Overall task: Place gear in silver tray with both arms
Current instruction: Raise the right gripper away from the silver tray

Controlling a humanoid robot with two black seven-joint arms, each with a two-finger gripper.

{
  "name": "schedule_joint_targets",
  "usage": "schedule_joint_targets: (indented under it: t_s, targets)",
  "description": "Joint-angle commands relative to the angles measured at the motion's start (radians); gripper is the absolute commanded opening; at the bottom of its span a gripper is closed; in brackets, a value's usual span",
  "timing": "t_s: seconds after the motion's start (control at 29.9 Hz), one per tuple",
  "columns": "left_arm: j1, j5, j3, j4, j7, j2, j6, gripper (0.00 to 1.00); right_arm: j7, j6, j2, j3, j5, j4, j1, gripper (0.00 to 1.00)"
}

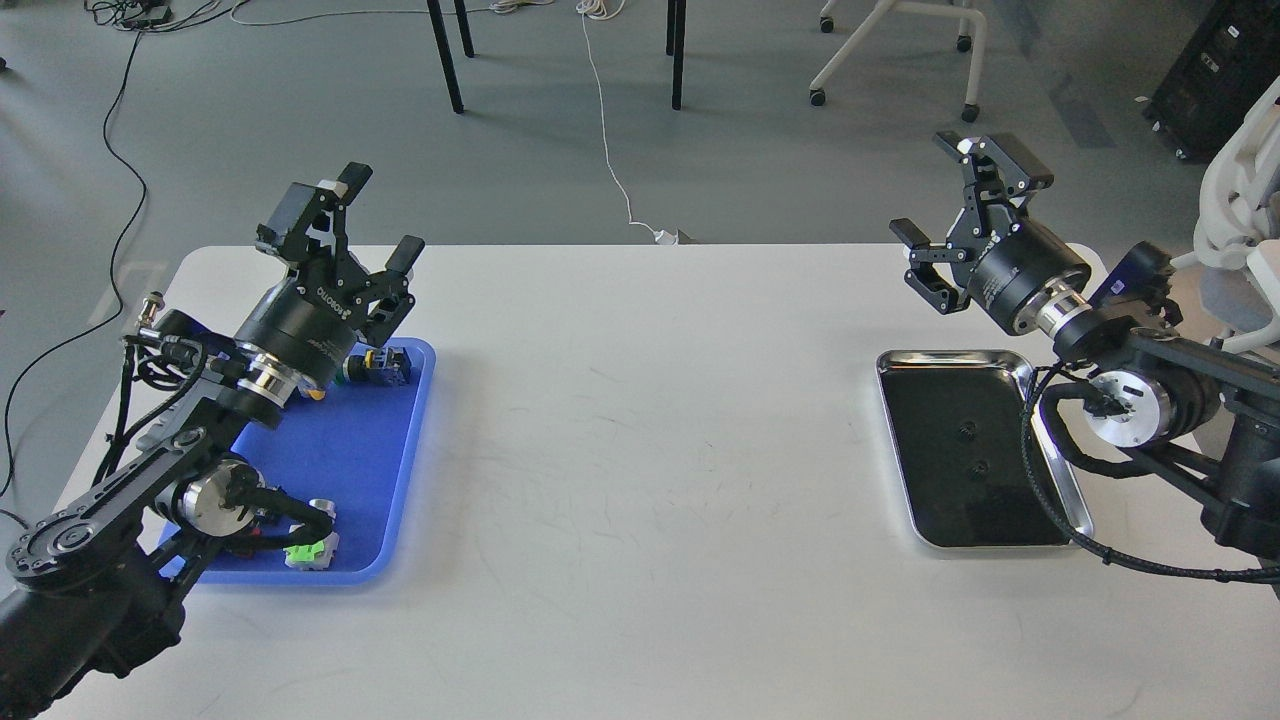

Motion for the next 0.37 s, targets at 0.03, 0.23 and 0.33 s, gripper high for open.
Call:
schedule_joint_targets:
  t_s: [0.03, 0.23, 0.33]
  targets:
    - [0.023, 0.002, -0.059, 0.002, 0.130, -0.048, -0.006, 0.98, 0.000, 0.005, 0.052, 0.093, 0.001, -0.005, -0.076, 0.99]
    - [0.054, 0.003, -0.093, 0.002, 0.155, -0.080, -0.011, 0.98, 0.000, 0.000, 0.082, 0.131, -0.002, -0.005, -0.101, 0.99]
    - [0.055, 0.002, -0.102, 0.000, 0.155, -0.085, -0.012, 0.98, 0.000, 0.003, 0.084, 0.133, -0.003, 0.004, -0.115, 0.99]
